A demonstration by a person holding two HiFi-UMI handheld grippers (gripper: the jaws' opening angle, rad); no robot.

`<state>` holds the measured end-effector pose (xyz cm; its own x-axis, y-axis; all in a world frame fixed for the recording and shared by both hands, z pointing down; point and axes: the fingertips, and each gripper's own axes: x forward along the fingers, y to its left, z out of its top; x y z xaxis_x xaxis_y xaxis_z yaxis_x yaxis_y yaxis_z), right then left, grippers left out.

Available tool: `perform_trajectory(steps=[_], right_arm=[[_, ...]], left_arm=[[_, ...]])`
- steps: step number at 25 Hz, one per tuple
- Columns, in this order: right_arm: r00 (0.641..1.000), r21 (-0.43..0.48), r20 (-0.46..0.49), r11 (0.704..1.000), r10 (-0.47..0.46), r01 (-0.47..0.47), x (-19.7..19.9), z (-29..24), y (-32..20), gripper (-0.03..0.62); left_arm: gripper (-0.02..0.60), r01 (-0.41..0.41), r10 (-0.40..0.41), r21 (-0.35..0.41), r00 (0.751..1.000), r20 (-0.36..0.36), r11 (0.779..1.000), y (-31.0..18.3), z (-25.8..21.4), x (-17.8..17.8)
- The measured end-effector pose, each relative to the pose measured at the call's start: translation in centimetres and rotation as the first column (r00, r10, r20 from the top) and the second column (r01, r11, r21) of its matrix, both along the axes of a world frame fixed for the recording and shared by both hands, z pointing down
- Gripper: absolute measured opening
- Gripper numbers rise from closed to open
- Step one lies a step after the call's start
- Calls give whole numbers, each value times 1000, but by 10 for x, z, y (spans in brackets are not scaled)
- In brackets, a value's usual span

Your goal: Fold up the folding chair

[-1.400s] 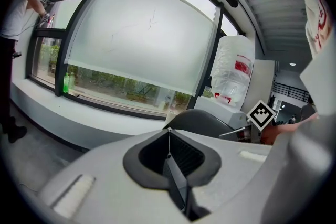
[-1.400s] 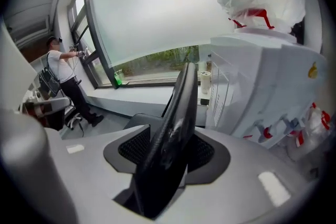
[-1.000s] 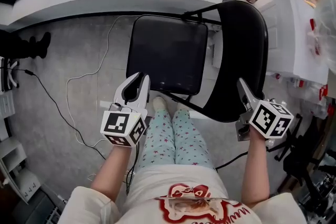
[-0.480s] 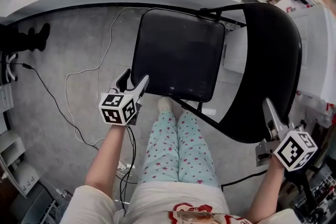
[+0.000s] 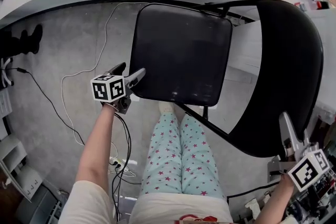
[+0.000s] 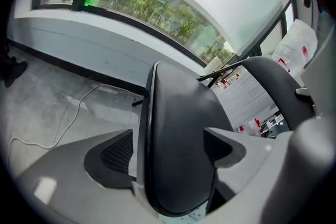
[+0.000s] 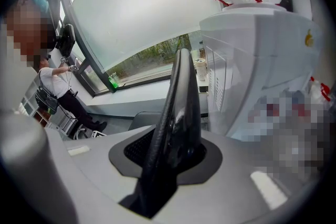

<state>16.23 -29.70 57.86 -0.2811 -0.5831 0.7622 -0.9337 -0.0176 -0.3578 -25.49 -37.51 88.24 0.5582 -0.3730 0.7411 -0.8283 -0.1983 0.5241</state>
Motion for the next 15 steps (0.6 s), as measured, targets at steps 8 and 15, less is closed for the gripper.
perform_trajectory(steps=[8, 15], right_arm=[[1000, 1, -4, 1000, 3, -3, -1, -2, 2, 117], [998, -7, -54, 1000, 8, -9, 4, -6, 4, 117]], left_arm=[[430, -145, 118, -139, 976, -186, 980, -6, 43, 18], [428, -248, 173, -170, 915, -364, 954, -3, 52, 32]])
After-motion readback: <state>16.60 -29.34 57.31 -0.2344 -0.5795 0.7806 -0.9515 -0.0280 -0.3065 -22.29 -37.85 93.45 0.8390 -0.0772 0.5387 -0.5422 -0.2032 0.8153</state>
